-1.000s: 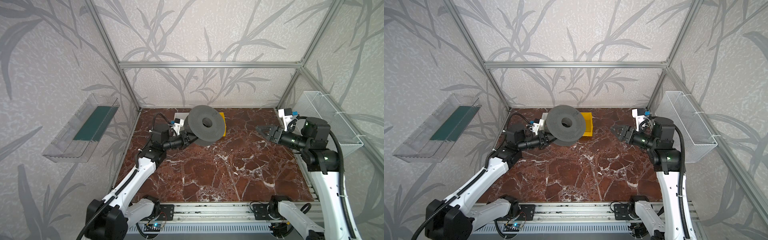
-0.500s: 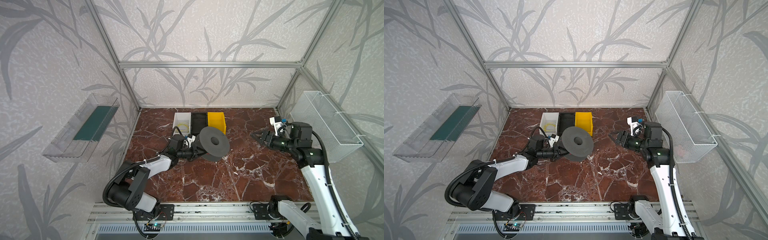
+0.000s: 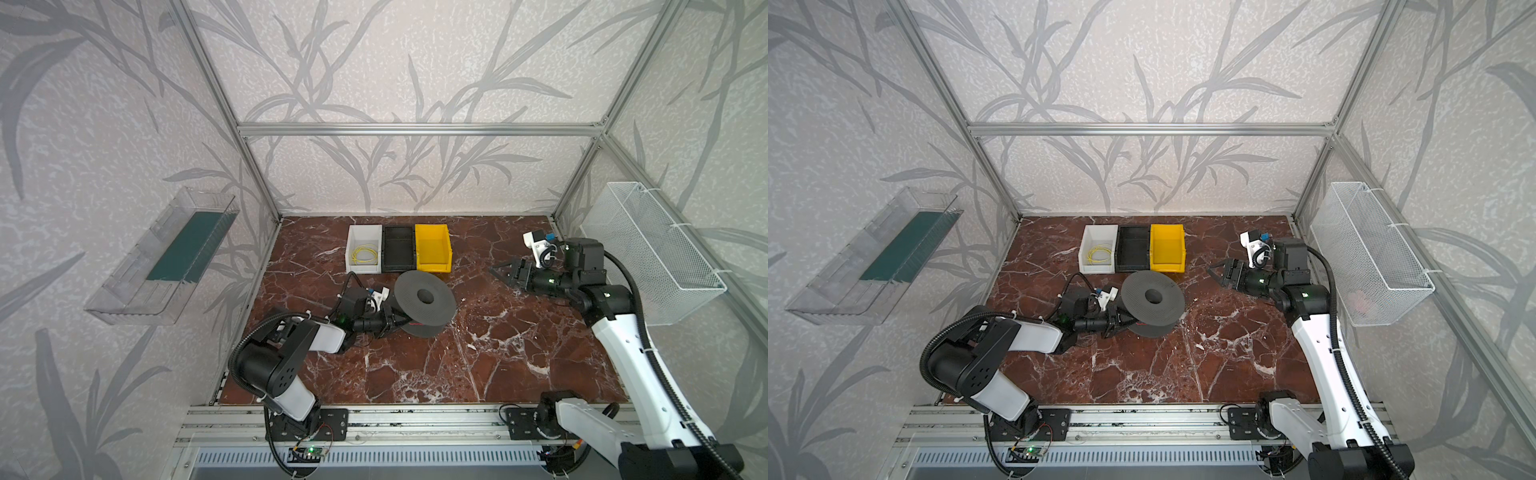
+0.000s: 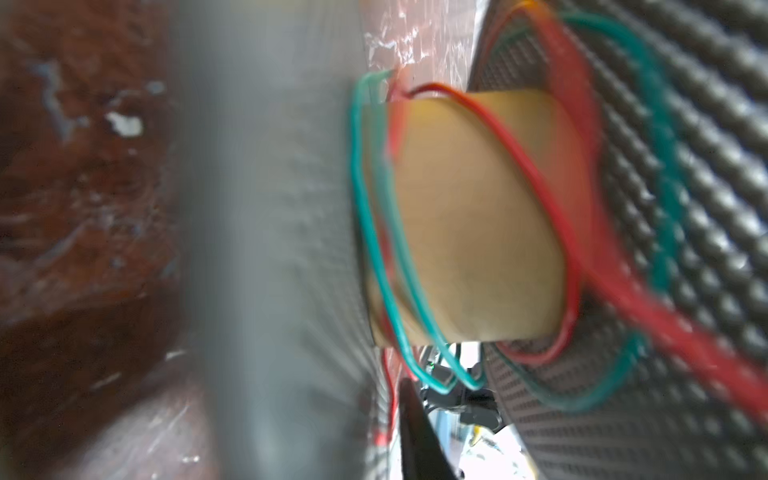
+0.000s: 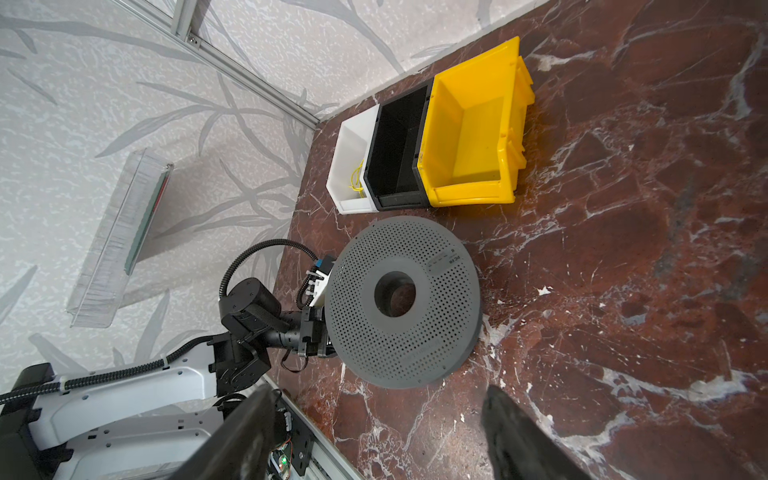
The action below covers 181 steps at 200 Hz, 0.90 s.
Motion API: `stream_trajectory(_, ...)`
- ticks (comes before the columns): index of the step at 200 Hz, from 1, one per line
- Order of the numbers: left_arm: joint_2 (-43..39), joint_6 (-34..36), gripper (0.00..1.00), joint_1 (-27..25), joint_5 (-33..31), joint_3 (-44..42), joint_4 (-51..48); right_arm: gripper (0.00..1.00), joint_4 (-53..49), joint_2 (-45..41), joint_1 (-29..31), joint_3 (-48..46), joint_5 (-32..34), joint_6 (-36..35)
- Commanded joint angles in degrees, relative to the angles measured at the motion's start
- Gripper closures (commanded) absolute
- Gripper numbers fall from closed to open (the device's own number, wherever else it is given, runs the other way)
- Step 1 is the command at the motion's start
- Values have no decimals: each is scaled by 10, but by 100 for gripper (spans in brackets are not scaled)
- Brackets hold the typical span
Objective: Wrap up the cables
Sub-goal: 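Lower the spool flat onto the table with the left gripper and release it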
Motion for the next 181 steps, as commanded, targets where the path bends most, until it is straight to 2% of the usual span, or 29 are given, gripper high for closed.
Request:
stream_trajectory(1,-56,59,67,0,-37,1,-84,22,-3,-5,3,26,5,-18)
stream_trajectory(44,-135,140,61,2,-71,17,-307,22,8,-8,8,20,-6,-9)
stream_trajectory(74,-199,197,56,3,-105,25,-457,21,-6,-23,8,27,13,-16)
stream_trajectory(97,-253,208,49,8,-162,29,-555,20,-9,-21,8,32,15,-16)
stream_trajectory(105,-273,207,44,9,-196,30,-586,20,-5,-18,8,31,12,-12)
stream_trajectory(111,-288,201,21,9,-230,32,-609,19,-5,-16,8,31,12,-13)
stream_trajectory(121,-313,191,10,10,-280,35,-638,18,-9,-8,8,33,22,-18)
stream_trajectory(124,-321,191,6,9,-290,39,-648,15,-12,-5,8,35,26,-22)
stream_trajectory(130,-336,189,3,10,-308,47,-666,5,-19,3,9,39,35,-32)
stream_trajectory(133,-344,188,3,10,-316,52,-676,0,-23,7,11,41,42,-37)
stream_trajectory(150,-391,189,1,10,-372,87,-734,1,-46,32,32,60,112,-66)
stream_trajectory(168,-437,205,1,11,-472,138,-797,1,-72,63,92,88,274,-107)
stream_trajectory(181,-457,228,1,12,-552,165,-798,1,-35,76,125,80,348,-123)
